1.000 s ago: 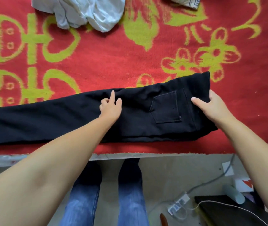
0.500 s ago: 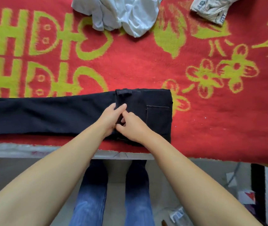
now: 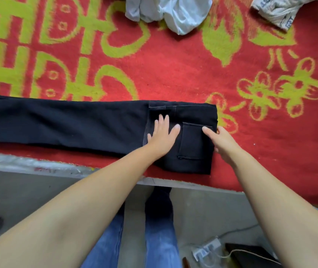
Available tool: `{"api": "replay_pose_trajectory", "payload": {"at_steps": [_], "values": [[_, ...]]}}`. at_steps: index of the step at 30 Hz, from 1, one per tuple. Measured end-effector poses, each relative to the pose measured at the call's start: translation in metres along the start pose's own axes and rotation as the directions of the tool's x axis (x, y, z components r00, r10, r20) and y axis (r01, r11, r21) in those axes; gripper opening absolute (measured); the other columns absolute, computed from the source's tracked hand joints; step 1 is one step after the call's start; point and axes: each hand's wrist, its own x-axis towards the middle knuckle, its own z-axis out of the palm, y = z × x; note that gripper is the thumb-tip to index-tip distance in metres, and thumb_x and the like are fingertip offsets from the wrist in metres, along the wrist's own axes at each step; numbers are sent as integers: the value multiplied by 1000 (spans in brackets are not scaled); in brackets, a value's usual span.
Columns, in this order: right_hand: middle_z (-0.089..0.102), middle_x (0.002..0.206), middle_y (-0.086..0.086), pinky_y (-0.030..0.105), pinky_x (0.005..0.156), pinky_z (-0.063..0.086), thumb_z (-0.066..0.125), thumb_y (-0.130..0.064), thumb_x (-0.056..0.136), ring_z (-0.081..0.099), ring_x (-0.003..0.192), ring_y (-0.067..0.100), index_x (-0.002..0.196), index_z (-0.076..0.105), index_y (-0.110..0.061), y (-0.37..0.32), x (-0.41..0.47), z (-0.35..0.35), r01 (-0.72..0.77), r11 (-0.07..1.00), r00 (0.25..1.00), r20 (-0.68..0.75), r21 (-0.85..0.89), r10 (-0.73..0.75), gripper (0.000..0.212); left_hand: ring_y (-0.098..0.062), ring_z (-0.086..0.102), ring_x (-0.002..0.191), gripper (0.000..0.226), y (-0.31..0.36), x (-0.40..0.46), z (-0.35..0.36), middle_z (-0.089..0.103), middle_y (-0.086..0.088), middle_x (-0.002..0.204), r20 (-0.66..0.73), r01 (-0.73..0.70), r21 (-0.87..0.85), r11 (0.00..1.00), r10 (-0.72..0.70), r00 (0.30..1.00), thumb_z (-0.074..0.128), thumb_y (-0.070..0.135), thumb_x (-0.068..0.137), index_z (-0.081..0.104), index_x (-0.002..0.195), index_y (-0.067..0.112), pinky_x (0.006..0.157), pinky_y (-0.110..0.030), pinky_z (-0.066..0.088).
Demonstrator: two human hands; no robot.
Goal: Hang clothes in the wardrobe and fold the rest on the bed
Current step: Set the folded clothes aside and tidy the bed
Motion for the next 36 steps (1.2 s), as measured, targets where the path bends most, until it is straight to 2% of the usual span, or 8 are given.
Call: {"api": "replay_pose_trajectory", "payload": {"at_steps": [4, 11, 15, 18, 21, 26, 30, 36], "values": [[66, 121, -1, 31, 82, 51, 67, -19, 87, 65, 105, 15, 124, 53, -25, -30, -23, 4, 119, 989, 985, 119, 85, -128, 40, -6, 14, 145, 63, -13, -12, -40, 14, 14, 159, 103, 144, -517, 844, -106, 989, 27, 61, 96, 14, 151, 34, 119, -39, 6], [67, 98, -4, 24, 63, 56, 66, -23, 89, 68, 83, 4, 127, 46, -28, -123, -97, 84, 327, 943, 835, 446, 67, -321, 44, -17, 51, 128, 72, -27, -61, -108, 49, 2, 143, 251, 119, -773, 624, 128, 959, 29, 77, 82, 43, 141, 38, 105, -49, 39], [60, 119, 2, 32, 100, 47, 60, -12, 93, 60, 106, 8, 151, 18, -25, -136, -115, 180, 392, 920, 780, 519, 29, -349, 73, -19, 67, 105, 57, -63, -89, -171, 68, -7, 117, 66, 45, -905, 423, 34, 997, 52, 67, 77, 73, 111, 25, 80, -32, 56], [42, 147, 4, 25, 112, 30, 56, -14, 95, 41, 134, 9, 152, 19, -27, -122, -113, 232, 453, 883, 745, 597, -125, -298, 70, -10, 61, 107, 49, -117, -89, -213, 60, 3, 126, -114, 29, -692, 722, -149, 982, 57, 43, 92, 48, 138, 28, 99, -36, 46], [56, 134, 3, 15, 100, 34, 51, -8, 94, 52, 125, 13, 139, 46, -17, -103, -97, 243, 471, 848, 864, 320, -242, -388, 46, -22, 52, 116, 63, -157, -77, -226, 53, -6, 128, -260, 231, -277, 933, -304, 916, 54, 24, 95, 24, 151, 22, 103, -39, 41], [54, 128, 12, 33, 98, 42, 54, -11, 92, 54, 114, 21, 132, 47, -9, -76, -53, 201, 193, 952, 959, -160, -236, -234, 41, -25, 28, 136, 56, -149, -77, -187, 28, -9, 150, -505, -14, -4, 1000, 10, 863, 45, 23, 98, 25, 150, 15, 106, -36, 27], [60, 127, -7, 31, 75, 47, 60, -38, 92, 60, 98, 5, 133, 47, -23, -78, -46, 206, -87, 996, 972, 215, -34, 93, 45, -12, 11, 146, 54, -133, -69, -165, 16, 4, 159, -256, 14, -148, 989, -52, 965, 31, 42, 101, 18, 152, 26, 119, -39, -1], [69, 114, -11, 26, 67, 54, 70, -51, 72, 68, 96, 6, 121, 58, -34, -129, -76, 215, -14, 1000, 888, 460, 18, 4, 54, -8, 27, 141, 59, -145, -77, -224, 29, 9, 155, -15, 86, -712, 697, -137, 990, 25, 61, 97, 30, 148, 32, 113, -29, 18]]}}
